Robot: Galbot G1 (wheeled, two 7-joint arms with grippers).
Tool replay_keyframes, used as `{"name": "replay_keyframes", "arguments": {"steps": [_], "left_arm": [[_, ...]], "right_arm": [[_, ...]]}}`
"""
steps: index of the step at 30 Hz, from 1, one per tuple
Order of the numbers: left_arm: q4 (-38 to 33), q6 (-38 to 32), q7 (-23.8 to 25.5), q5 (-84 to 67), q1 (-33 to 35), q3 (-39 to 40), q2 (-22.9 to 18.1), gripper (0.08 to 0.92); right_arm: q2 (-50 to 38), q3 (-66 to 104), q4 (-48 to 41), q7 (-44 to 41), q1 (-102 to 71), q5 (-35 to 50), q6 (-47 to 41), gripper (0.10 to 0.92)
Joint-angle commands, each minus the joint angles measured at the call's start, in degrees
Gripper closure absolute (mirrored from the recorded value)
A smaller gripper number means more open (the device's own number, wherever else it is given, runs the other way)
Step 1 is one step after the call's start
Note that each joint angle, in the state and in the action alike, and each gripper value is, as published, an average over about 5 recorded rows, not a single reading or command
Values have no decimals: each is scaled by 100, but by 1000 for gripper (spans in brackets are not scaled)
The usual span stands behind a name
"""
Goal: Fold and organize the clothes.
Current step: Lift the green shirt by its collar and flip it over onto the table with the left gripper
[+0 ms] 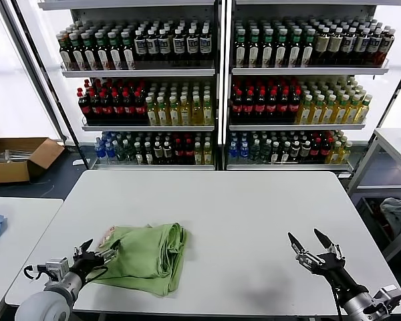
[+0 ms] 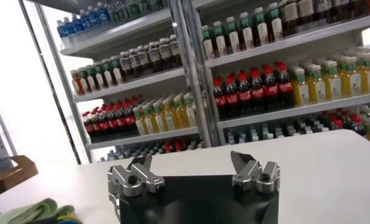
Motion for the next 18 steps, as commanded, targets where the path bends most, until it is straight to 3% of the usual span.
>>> {"name": "replay_keyframes", "arguments": {"steps": [1, 18], "left_arm": [[78, 29, -62, 56, 22, 123, -94, 202], [-97, -231, -193, 130, 166, 64, -269, 675]], "right_arm": [[5, 3, 3, 1, 5, 1, 0, 203], [-37, 1, 26, 12, 71, 15, -13, 203]]}}
